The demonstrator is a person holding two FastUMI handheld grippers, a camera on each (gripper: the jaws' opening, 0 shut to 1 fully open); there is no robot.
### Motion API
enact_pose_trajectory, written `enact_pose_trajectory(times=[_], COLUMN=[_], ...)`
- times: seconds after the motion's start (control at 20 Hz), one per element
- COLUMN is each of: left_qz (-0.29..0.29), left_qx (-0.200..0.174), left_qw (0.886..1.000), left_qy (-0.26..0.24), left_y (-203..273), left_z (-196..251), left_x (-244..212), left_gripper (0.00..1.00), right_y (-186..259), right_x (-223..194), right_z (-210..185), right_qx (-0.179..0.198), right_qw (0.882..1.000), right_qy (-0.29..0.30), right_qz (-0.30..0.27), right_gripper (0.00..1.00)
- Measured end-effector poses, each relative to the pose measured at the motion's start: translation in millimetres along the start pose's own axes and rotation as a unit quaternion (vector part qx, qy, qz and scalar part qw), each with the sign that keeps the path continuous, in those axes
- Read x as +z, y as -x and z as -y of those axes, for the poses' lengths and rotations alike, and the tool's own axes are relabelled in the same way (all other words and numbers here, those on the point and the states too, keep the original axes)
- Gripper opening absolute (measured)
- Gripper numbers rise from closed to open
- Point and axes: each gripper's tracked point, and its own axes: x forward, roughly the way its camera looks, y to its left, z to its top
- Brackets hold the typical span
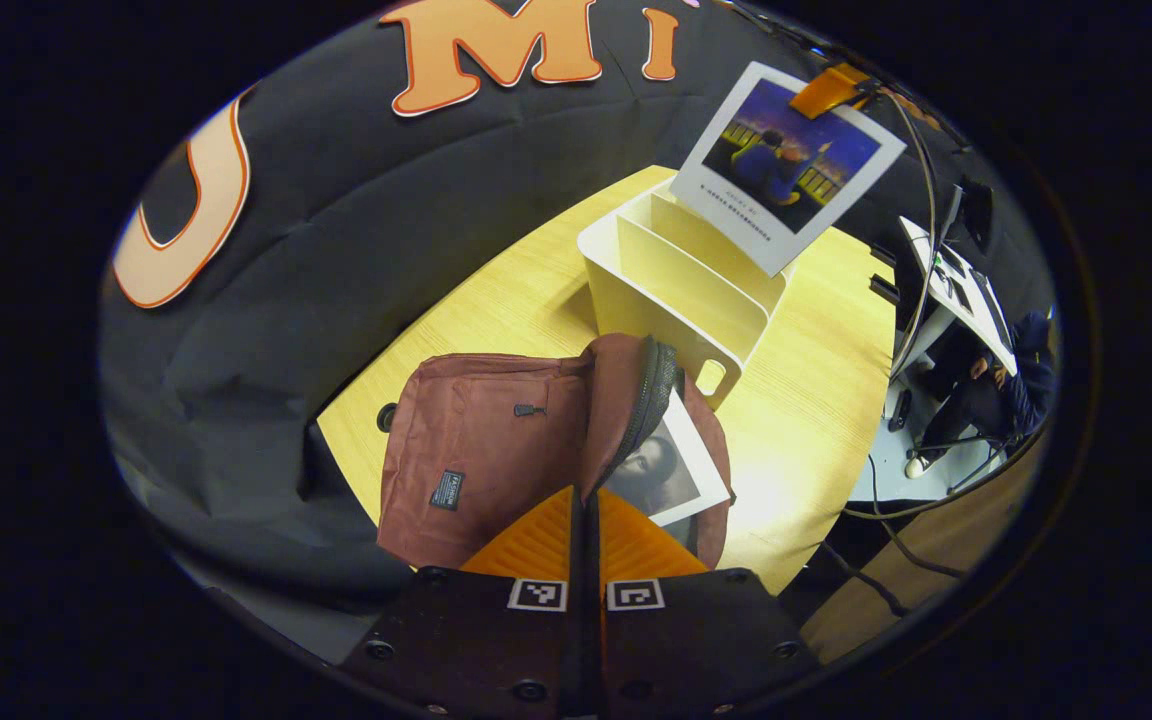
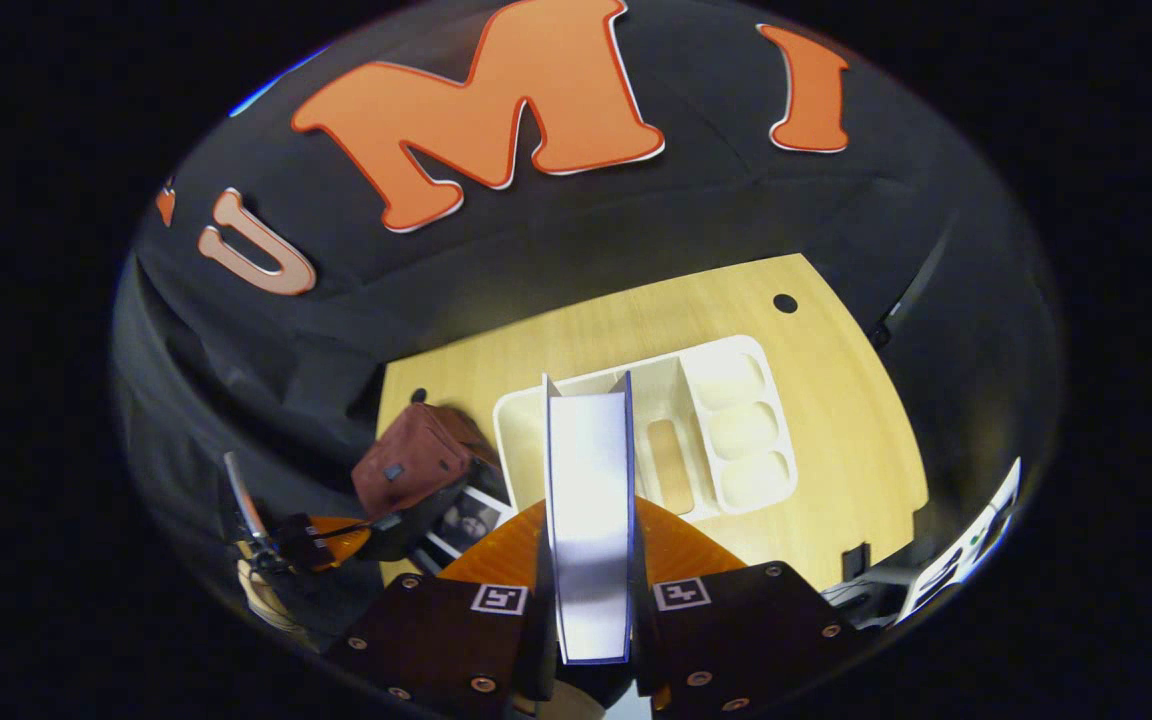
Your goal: Open the schoolbag, grab two books from the bookshelf and put them into the schoolbag.
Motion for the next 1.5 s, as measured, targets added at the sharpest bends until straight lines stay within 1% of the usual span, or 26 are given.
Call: enact_pose_trajectory(times=[0.1, 0.15, 0.2, 0.25, 0.4, 0.55, 0.65, 0.85, 0.95, 1.1, 1.25, 1.5], left_qz=[0.0, 0.001, 0.002, 0.002, 0.003, 0.004, 0.0, -0.005, -0.008, -0.012, -0.011, -0.008], left_qx=[0.002, 0.005, 0.009, 0.011, 0.012, 0.018, 0.02, 0.025, 0.031, 0.035, 0.035, 0.034], left_qw=[1.0, 1.0, 1.0, 1.0, 1.0, 1.0, 1.0, 1.0, 0.999, 0.999, 0.999, 0.998], left_qy=[-0.004, -0.005, -0.005, -0.005, -0.005, 0.0, -0.002, -0.005, -0.01, -0.02, -0.03, -0.045], left_y=[0.5, 0.1, 1.1, 1.2, 2.9, 6.9, 11.8, 18.1, 20.2, 23.4, 26.6, 30.2], left_z=[-0.2, -0.9, -2.5, -3.4, -4.5, -8.2, -10.9, -13.1, -14.3, -14.1, -10.1, -5.1], left_x=[1.5, 1.7, 3.0, 4.1, 4.8, 7.6, 10.1, 16.5, 20.2, 26.4, 35.2, 46.4], left_gripper=[0.0, 0.0, 0.01, 0.0, 0.01, 0.0, 0.0, 0.01, 0.01, 0.01, 0.01, 0.0], right_y=[17.8, 20.4, 11.3, 15.6, -6.0, -42.6, -64.0, -97.2, -113.5, -142.0, -164.5, -202.6], right_x=[-19.5, -30.4, -45.4, -53.5, -93.4, -136.8, -154.0, -161.8, -173.7, -187.5, -193.8, -196.8], right_z=[-6.7, -8.3, -14.1, -20.7, -41.0, -57.3, -67.4, -83.8, -95.7, -99.8, -115.0, -151.9], right_qx=[0.029, 0.041, 0.058, 0.077, 0.135, 0.176, 0.198, 0.22, 0.231, 0.226, 0.236, 0.233], right_qw=[0.999, 0.999, 0.997, 0.996, 0.986, 0.974, 0.966, 0.956, 0.949, 0.945, 0.936, 0.939], right_qy=[-0.017, -0.026, -0.037, -0.052, -0.096, -0.142, -0.165, -0.194, -0.214, -0.238, -0.261, -0.251], right_qz=[0.013, 0.016, 0.017, 0.016, 0.01, -0.021, -0.032, -0.009, -0.012, -0.015, -0.02, -0.029], right_gripper=[0.3, 0.3, 0.31, 0.3, 0.3, 0.31, 0.31, 0.31, 0.31, 0.3, 0.3, 0.3])
